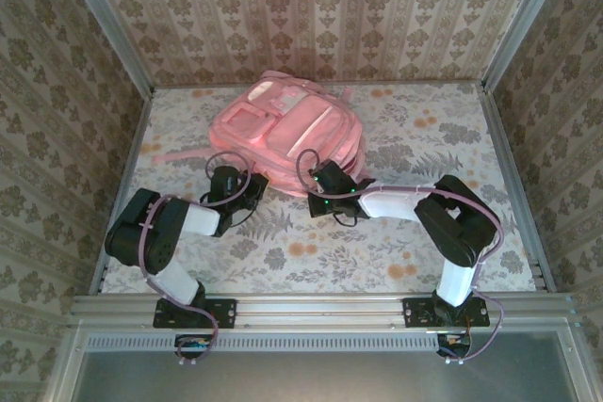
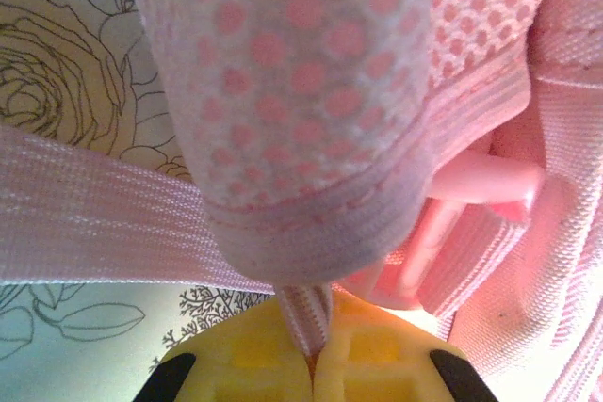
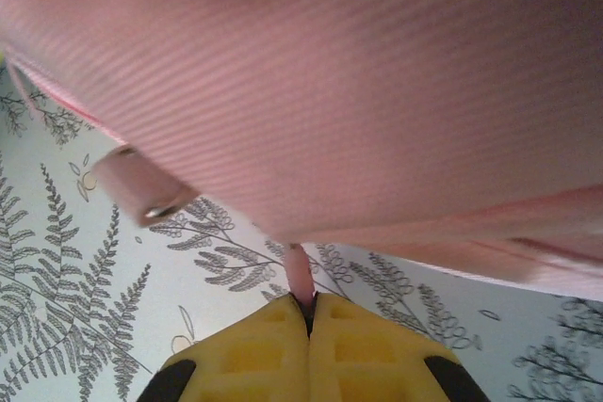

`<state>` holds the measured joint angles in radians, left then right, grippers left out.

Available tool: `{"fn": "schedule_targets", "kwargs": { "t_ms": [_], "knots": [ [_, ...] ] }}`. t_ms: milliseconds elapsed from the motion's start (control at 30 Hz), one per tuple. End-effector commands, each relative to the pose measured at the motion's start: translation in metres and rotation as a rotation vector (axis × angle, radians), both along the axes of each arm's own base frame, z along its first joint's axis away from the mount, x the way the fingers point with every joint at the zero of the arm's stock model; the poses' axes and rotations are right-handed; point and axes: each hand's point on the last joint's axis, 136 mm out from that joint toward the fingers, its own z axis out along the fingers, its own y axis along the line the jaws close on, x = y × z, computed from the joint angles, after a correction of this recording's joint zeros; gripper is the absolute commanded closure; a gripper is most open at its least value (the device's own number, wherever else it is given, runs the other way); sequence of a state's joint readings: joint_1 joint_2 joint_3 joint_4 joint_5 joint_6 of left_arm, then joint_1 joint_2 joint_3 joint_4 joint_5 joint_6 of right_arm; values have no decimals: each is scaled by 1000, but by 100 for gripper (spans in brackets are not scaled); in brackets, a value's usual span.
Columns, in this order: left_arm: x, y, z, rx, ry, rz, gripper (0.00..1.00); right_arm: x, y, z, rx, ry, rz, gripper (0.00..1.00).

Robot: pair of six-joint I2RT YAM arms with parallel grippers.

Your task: Pack the student bag

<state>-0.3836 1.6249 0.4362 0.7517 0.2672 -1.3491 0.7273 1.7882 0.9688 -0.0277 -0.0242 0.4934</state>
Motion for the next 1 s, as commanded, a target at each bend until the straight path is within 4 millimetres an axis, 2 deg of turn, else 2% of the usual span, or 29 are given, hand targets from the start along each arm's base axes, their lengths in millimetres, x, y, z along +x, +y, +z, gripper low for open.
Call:
{"fn": "schedule_targets", "kwargs": {
  "t_ms": [0, 133, 400, 567, 733, 767, 867, 967],
  "knots": [
    [-6, 18, -8, 82, 28, 16, 100, 4, -42, -6, -96, 20, -83, 100],
    [-10, 24, -6, 117, 39, 21, 100, 9, -51, 0, -97, 10, -96, 100],
    [-16, 30, 0, 177, 60, 10, 100, 6, -43, 3, -63, 18, -51, 100],
    [-25, 47, 0, 269, 110, 37, 100, 4, -46, 7, -73, 5, -48, 100],
    [-23, 44, 5, 269, 98, 21, 100, -4, -20, 13, 54, 30, 39, 100],
    [-23, 42, 5, 262, 98, 18, 100, -5, -16, 14, 80, 32, 46, 97],
    [-23, 39, 4, 250, 99, 10, 100, -9, -8, 19, 155, 28, 70, 80],
    [-24, 39, 6, 248, 97, 10, 100, -14, -2, 27, 236, 1, 95, 73]
  ]
}}
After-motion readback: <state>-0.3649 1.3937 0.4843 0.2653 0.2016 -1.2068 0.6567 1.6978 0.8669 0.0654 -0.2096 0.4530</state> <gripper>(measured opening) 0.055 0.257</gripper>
